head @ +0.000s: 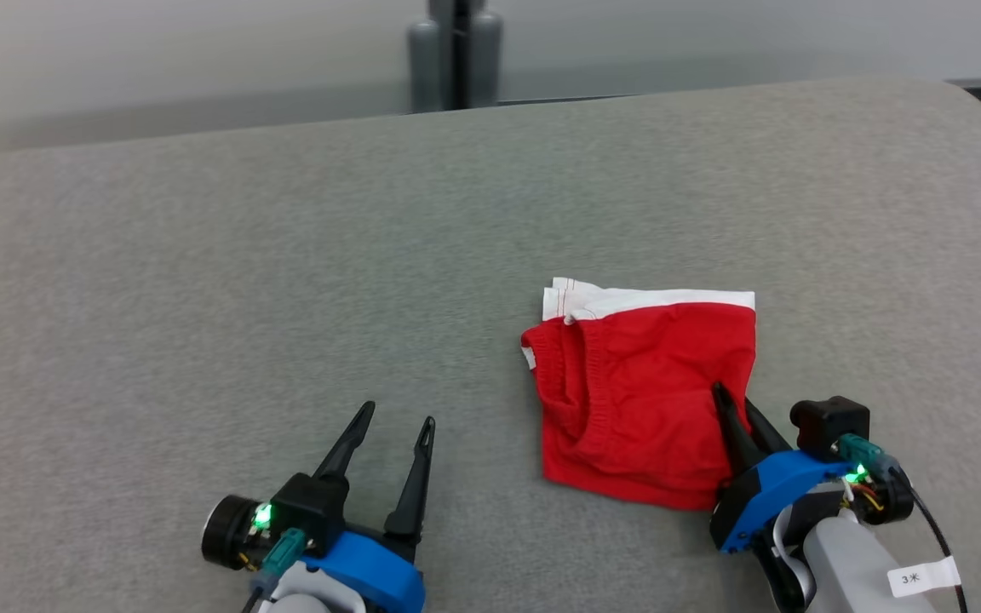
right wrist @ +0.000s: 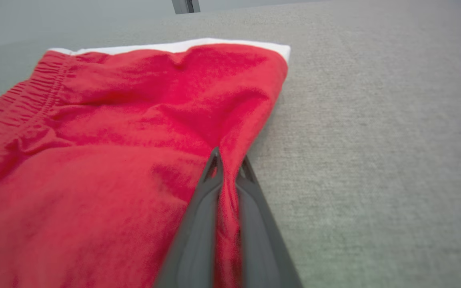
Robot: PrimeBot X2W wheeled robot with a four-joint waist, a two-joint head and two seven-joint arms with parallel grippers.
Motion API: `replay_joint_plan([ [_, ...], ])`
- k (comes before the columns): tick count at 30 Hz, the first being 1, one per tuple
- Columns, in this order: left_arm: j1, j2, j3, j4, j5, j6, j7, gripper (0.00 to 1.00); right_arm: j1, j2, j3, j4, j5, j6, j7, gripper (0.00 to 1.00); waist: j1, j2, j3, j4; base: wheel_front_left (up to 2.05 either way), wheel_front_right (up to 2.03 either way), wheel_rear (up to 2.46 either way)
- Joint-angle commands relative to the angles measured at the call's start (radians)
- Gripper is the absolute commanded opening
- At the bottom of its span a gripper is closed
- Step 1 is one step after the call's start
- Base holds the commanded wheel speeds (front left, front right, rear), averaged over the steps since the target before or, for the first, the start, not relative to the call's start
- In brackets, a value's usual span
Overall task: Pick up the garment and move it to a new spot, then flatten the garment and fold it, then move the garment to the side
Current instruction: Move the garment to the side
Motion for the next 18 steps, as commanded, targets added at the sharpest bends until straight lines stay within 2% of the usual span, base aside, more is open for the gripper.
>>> replay_joint_plan([
  [1,-0.017,0.0,-0.017,-0.002,0.008,-0.005,-0.003,1.0,0.019,-0.005,0.003,-0.012,0.005,0.0,0.0,0.0,-0.0001,0.0,-0.041,-0.086,0.0,0.0,0.0],
  [5,-0.034,0.002,-0.058,0.002,0.004,-0.006,-0.003,1.0,0.029,-0.004,0.019,-0.029,0.027,0.0,0.0,0.0,-0.0001,0.0,-0.023,-0.166,0.0,0.0,0.0],
  [10,-0.05,0.014,-0.085,0.008,0.0,-0.006,-0.003,1.0,0.019,-0.004,0.021,-0.039,0.02,0.0,0.0,0.0,-0.0001,0.0,-0.002,-0.212,0.0,0.0,0.0],
  [14,-0.064,0.032,-0.097,0.022,0.009,-0.006,-0.003,1.0,-0.02,-0.003,0.019,-0.033,0.007,0.0,0.0,0.0,-0.0001,0.0,0.027,-0.23,0.0,0.0,0.0],
  [18,-0.082,0.05,-0.107,0.025,0.012,-0.006,-0.003,1.0,-0.088,-0.004,-0.036,0.0,-0.085,0.0,-0.001,0.0,-0.0001,0.0,0.068,-0.212,0.0,0.0,0.0],
])
